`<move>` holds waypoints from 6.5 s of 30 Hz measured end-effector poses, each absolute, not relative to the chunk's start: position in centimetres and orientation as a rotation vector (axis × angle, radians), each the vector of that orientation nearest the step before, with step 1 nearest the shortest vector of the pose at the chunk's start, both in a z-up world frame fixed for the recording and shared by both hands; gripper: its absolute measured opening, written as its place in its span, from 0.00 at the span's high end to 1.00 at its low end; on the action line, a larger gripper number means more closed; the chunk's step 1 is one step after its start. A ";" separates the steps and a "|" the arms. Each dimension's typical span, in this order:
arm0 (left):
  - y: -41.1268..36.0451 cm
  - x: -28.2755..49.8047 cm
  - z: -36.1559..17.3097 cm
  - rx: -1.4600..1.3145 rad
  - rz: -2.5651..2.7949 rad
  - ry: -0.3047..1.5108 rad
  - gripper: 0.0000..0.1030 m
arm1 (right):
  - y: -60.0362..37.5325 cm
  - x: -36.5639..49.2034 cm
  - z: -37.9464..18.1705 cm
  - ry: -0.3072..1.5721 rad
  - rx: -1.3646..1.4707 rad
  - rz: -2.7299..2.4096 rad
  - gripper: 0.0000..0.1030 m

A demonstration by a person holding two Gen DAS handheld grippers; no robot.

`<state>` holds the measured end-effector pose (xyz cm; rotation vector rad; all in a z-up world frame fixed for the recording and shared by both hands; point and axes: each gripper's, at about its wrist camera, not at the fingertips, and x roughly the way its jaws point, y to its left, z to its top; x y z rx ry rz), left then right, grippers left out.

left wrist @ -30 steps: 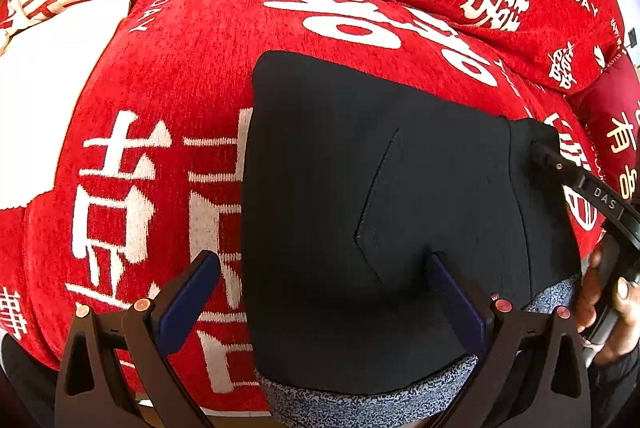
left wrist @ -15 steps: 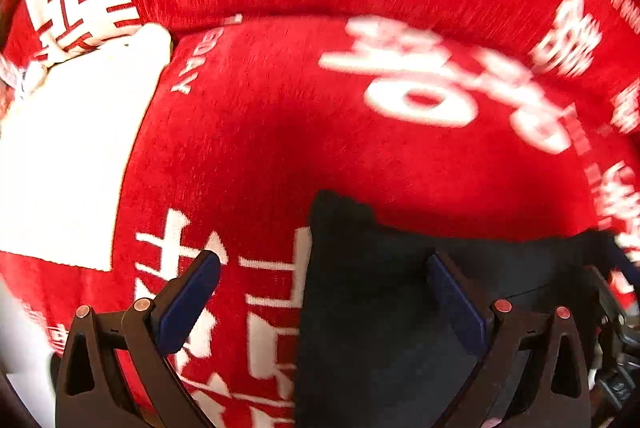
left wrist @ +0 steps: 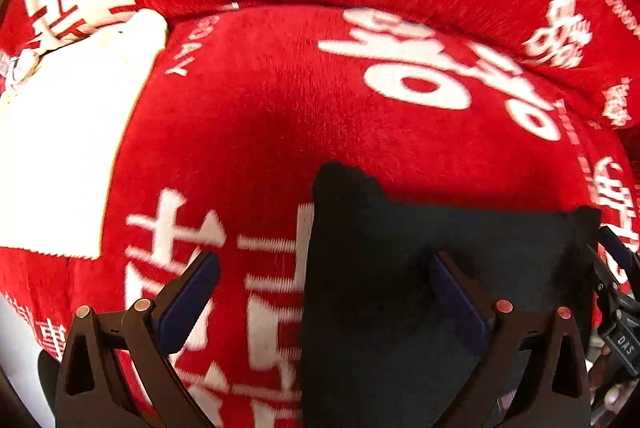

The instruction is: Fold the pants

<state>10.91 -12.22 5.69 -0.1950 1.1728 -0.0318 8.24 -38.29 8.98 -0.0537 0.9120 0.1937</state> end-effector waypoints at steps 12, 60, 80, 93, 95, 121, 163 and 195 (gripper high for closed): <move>-11.8 -0.3 4.2 -0.157 -0.182 1.127 0.00 | -40.7 -6.1 8.7 0.772 -0.015 0.166 0.15; -8.0 6.4 0.4 -0.471 -0.417 1.249 0.00 | -48.0 2.0 4.0 0.995 0.363 0.245 0.09; -13.1 8.3 0.8 -0.320 -0.454 1.158 0.00 | -42.8 5.2 2.0 1.004 0.252 0.378 0.00; -13.5 8.0 1.2 -0.267 -0.420 1.137 0.06 | -40.4 5.2 3.1 1.035 0.150 0.336 0.02; -13.6 7.6 1.7 -0.247 -0.433 1.117 0.15 | -39.4 4.5 3.8 1.023 0.099 0.352 0.07; -9.5 4.7 7.0 -0.225 -0.407 1.048 0.62 | -32.7 0.1 10.9 0.920 0.053 0.347 0.51; 3.4 13.6 2.6 -0.326 -0.224 1.146 0.22 | -23.9 12.5 5.6 1.114 0.178 0.413 0.34; 0.3 5.7 3.9 -0.308 -0.248 1.048 0.17 | -22.6 2.5 7.3 0.890 -0.131 0.474 0.19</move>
